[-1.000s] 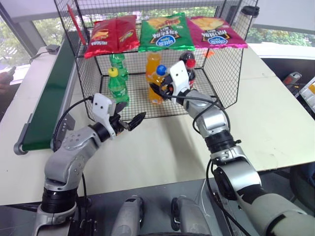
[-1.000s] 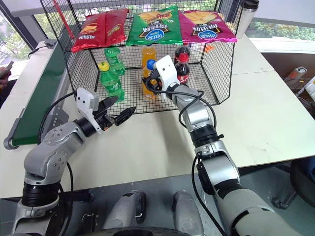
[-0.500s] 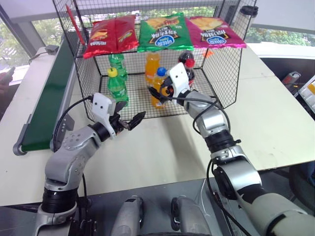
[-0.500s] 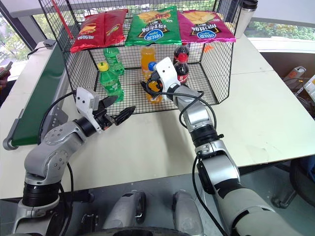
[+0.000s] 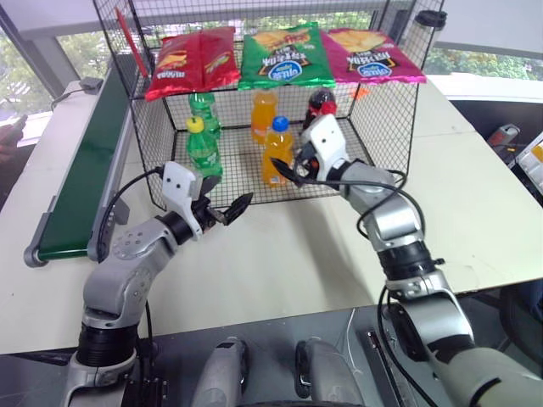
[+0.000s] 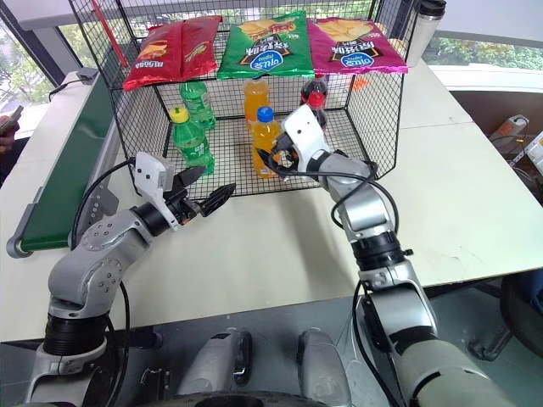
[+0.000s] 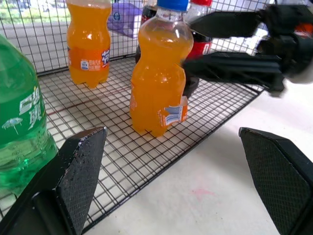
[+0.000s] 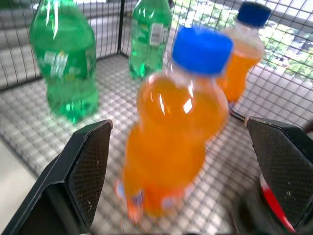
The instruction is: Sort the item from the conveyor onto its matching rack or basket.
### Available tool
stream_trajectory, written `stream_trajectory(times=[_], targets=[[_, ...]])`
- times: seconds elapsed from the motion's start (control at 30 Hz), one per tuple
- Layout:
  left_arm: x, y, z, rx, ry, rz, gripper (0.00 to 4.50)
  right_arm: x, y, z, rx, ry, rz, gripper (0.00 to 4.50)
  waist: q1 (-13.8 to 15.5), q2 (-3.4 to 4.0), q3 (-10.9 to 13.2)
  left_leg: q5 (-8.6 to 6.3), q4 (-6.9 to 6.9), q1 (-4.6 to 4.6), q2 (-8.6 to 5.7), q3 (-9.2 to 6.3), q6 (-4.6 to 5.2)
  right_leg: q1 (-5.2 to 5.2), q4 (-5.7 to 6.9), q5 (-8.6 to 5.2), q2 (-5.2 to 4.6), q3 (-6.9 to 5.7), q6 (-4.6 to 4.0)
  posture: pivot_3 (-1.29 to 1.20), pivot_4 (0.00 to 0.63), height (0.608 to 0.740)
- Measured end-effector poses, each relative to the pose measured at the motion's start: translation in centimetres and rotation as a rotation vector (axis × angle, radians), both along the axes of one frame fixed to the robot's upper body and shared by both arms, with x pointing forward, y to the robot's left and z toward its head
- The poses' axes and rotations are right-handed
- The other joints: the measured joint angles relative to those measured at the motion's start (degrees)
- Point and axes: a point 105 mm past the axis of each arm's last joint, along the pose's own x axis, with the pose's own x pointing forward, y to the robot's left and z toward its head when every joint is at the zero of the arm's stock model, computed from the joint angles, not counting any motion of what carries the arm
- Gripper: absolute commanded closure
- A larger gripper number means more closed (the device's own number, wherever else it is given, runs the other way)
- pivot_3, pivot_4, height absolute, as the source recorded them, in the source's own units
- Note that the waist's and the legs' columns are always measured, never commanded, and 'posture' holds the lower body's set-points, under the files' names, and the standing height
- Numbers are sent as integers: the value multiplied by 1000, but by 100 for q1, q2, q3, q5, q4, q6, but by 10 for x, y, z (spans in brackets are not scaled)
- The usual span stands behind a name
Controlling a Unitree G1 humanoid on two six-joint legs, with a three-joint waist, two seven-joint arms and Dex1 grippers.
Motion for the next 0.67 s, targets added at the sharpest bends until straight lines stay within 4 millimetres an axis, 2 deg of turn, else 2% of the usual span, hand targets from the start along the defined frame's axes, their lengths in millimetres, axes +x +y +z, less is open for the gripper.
stream_trajectory(times=[0.1,0.33,0.43,0.67], targets=[[0,2,-4,9,9,14,0,-17,-6,-2,0,18,20,15,-2,0,0,0,0,0,1,0,0,0,0,0,0,0,0,0,150,739],[-12,20,-32,58,91,76,0,-60,-25,-23,173,206,-1,15,13,-1,-1,-1,1,2,2,-2,1,4,-2,0,-4,1,0,0,150,739],[-18,28,-39,73,111,109,0,-69,-34,-30,229,254,-41,15,18,0,-1,-1,2,2,2,-2,1,4,-4,-1,-5,2,-1,0,150,739],[-22,33,-42,65,116,149,0,-80,-49,-48,263,310,-144,15,42,0,-1,-1,3,3,2,-2,1,5,-8,-1,-5,2,-2,0,150,739]])
